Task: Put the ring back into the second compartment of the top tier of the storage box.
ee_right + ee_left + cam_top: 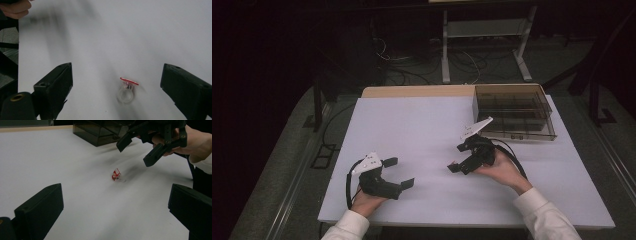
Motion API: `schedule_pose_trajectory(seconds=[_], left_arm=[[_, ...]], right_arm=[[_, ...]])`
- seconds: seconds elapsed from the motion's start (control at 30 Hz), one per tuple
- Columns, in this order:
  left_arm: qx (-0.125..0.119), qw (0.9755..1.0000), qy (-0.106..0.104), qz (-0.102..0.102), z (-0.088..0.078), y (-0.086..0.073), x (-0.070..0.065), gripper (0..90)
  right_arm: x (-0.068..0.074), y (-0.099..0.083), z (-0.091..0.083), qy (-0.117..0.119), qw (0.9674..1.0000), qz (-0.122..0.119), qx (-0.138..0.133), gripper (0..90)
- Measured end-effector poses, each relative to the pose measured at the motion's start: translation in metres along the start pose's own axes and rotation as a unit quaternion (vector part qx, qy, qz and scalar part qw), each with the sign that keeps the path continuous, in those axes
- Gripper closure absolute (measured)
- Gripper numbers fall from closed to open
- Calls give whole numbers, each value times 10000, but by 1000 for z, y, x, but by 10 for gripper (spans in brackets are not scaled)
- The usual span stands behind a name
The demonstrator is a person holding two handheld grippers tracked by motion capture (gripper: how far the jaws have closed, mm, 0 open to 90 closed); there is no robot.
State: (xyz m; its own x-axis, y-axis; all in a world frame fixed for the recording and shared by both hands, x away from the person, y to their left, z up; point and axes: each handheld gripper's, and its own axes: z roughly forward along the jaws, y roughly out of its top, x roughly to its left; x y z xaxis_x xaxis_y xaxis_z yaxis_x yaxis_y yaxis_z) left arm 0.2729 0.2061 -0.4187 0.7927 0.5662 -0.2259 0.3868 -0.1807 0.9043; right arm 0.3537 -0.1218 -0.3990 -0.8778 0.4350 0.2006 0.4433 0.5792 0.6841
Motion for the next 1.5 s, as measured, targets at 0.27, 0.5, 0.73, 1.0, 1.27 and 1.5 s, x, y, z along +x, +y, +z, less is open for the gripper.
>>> schedule_pose_trajectory(seconds=[0.27,0.5,0.73,1.0,1.27,1.5], left_arm=[[4,10000,2,-3,0,0,0,0],[7,10000,-6,-1,0,0,0,0],[11,10000,-6,7,1,0,0,0],[12,10000,-8,9,1,0,0,0],[17,10000,-9,19,1,0,0,0],[19,10000,-14,18,1,0,0,0]], right_arm=[[0,-3,10,-108,9999,49,98,142],[0,-6,18,-201,9996,105,185,160],[1,-8,24,-248,9992,118,276,185],[1,-9,28,-260,9991,150,313,221],[1,-11,33,-294,9988,168,364,258],[1,-13,34,-320,9986,174,393,307]])
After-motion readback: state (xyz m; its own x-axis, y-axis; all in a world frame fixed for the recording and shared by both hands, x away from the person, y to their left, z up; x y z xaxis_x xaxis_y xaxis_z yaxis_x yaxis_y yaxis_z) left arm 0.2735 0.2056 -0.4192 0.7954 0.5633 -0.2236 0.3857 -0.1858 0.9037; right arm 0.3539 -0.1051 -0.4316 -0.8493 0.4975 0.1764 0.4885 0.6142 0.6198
